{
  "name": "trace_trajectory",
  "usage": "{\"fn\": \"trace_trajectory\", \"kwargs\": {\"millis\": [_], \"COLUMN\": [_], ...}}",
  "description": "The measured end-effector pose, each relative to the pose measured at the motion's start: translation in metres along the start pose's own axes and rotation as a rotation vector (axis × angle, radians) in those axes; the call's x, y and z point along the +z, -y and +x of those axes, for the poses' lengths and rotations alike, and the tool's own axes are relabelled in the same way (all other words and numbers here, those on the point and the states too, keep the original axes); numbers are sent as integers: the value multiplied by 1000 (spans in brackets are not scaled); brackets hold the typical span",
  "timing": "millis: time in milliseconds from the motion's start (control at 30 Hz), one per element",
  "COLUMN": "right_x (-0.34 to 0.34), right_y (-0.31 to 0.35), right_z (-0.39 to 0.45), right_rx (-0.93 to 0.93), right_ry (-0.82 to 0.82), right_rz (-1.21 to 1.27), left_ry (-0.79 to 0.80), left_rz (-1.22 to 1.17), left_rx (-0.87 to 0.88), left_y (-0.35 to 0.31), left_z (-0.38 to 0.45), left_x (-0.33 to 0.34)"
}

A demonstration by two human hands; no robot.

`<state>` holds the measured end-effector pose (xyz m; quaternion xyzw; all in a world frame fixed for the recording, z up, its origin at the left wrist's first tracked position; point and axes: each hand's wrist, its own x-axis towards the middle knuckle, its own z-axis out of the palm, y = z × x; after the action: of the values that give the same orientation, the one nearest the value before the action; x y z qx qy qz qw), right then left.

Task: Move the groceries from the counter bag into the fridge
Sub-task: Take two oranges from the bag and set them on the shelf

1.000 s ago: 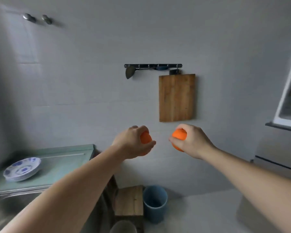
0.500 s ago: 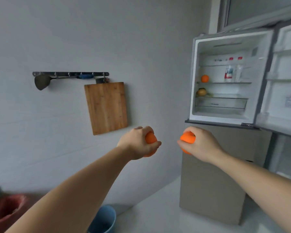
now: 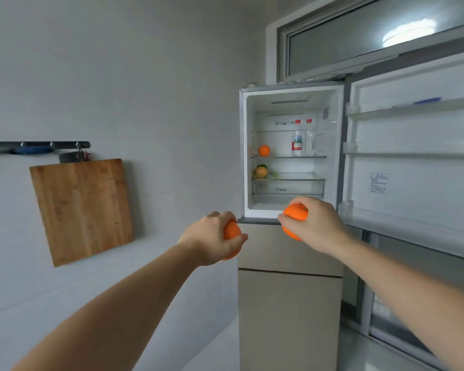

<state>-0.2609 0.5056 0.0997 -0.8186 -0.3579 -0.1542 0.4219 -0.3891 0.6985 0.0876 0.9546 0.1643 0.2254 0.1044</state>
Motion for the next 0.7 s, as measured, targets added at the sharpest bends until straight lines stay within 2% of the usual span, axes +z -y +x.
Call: {"fn": "trace_trajectory", "kwargs": {"millis": [400, 533, 700], "right_x": [57, 77, 95], "right_y": [-39, -58, -93], "right_z": [147, 189, 245], "right_rx": [75, 100, 109], "right_ry": [-98, -114, -132], "right_rz": [-57, -53, -59], "left_ry": [-46, 64, 129], "left_rz": [-168, -286, -252], "left_rx": [151, 169, 217], "left_y": [50, 61, 63], "left_z": [186, 248, 315], "left_x": [41, 57, 89]}}
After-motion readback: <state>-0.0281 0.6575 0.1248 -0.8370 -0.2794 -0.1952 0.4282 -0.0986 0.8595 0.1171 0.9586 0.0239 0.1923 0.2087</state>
